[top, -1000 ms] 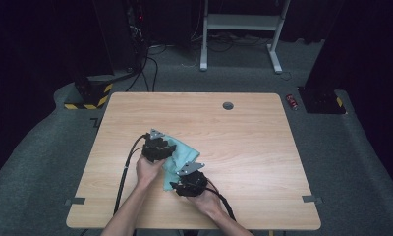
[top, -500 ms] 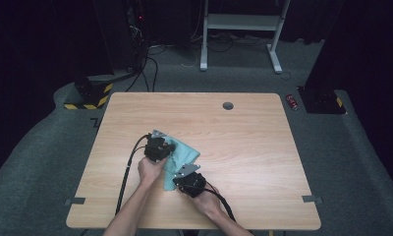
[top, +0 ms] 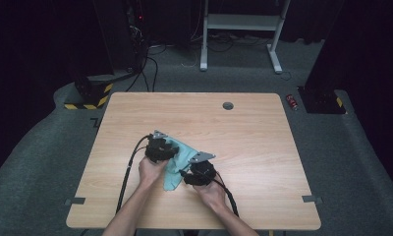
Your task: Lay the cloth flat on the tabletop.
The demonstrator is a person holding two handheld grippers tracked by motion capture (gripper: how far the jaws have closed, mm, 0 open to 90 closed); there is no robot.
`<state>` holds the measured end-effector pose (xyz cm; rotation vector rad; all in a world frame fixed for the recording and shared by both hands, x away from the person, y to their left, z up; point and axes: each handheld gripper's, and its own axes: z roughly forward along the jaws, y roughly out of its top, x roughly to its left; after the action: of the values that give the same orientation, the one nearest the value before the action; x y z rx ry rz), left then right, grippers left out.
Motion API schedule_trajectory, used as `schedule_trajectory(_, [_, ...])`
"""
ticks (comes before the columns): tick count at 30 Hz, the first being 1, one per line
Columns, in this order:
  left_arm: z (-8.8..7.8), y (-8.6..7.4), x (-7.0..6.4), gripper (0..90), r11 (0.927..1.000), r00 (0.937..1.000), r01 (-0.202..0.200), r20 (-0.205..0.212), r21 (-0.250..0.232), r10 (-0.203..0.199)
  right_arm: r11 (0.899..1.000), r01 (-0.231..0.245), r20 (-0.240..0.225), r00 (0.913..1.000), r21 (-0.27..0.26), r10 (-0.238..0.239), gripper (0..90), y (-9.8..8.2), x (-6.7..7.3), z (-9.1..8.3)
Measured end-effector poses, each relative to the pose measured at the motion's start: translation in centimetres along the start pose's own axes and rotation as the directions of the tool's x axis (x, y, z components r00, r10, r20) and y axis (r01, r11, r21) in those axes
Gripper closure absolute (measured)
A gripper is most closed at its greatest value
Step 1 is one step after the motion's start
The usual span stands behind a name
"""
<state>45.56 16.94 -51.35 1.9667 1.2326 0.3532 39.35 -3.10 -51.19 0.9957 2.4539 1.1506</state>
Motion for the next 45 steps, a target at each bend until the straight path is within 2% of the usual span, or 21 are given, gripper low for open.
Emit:
schedule_trajectory(3, [0.1,-0.1,0.0,59.9,1.0000,1.0000,0.003,0.005,0.005,-0.003,1.000,-0.019,0.008,0.9998,-0.005,0.019,35.7,0.4,-0.4,0.2])
schedule_trajectory(7, [0.2,-0.1,-0.1,61.3,1.0000,1.0000,-0.004,0.002,0.008,0.003,0.999,-0.030,0.026,0.9992,0.029,0.030,36.2,1.0,-0.7,1.2])
schedule_trajectory(9, [0.2,-0.1,-0.2,61.7,0.9999,1.0000,-0.004,0.001,0.009,0.004,0.998,-0.024,0.041,0.9989,0.053,0.021,45.3,1.0,-0.7,1.8])
schedule_trajectory(10, [0.2,-0.1,-0.3,61.7,0.9999,1.0000,-0.008,0.002,0.012,0.008,0.998,-0.024,0.041,0.9989,0.053,0.021,45.3,1.0,-0.7,1.8])
schedule_trajectory(11, [0.2,-0.1,-0.3,61.9,0.9998,0.9999,-0.011,0.001,0.014,0.011,0.998,-0.022,0.050,0.9986,0.062,0.019,49.1,0.9,-0.7,2.0])
schedule_trajectory(12, [0.3,-0.1,-0.3,61.9,0.9998,0.9999,-0.015,0.001,0.016,0.015,0.998,-0.012,0.070,0.9976,0.063,0.007,55.7,0.8,-0.6,2.0])
schedule_trajectory(13, [0.3,-0.2,-0.3,61.8,0.9997,0.9999,-0.017,0.000,0.017,0.017,0.998,0.016,0.066,0.9976,0.064,-0.020,64.4,0.9,-0.6,1.9])
schedule_trajectory(14, [0.3,-0.2,-0.3,61.8,0.9998,0.9999,-0.013,0.003,0.018,0.013,0.998,0.016,0.066,0.9976,0.064,-0.020,64.4,0.9,-0.6,1.9])
schedule_trajectory(15, [0.3,-0.2,-0.3,60.3,0.9997,0.9999,-0.016,0.001,0.020,0.016,0.997,0.039,0.073,0.9964,0.067,-0.043,72.3,0.9,-0.6,1.9])
schedule_trajectory(16, [0.3,-0.2,-0.4,60.3,0.9996,0.9998,-0.019,0.001,0.022,0.019,0.997,0.039,0.073,0.9964,0.067,-0.043,72.3,0.9,-0.6,1.9])
schedule_trajectory(20, [0.3,-0.3,-0.4,60.1,0.9992,0.9996,-0.026,0.008,0.030,0.026,0.995,0.071,0.074,0.9943,0.076,-0.077,86.8,1.0,-0.5,1.9])
schedule_trajectory(28, [0.4,-0.3,-0.6,60.1,0.9992,0.9995,-0.023,0.021,0.031,0.023,0.995,0.072,0.069,0.9947,0.067,-0.077,89.0,1.0,-1.1,1.3])
schedule_trajectory(45, [1.5,0.2,-3.0,59.1,0.9984,0.9959,-0.052,0.075,0.019,0.051,0.998,0.039,0.109,0.9931,0.041,-0.043,89.1,-0.6,-3.2,-1.5])
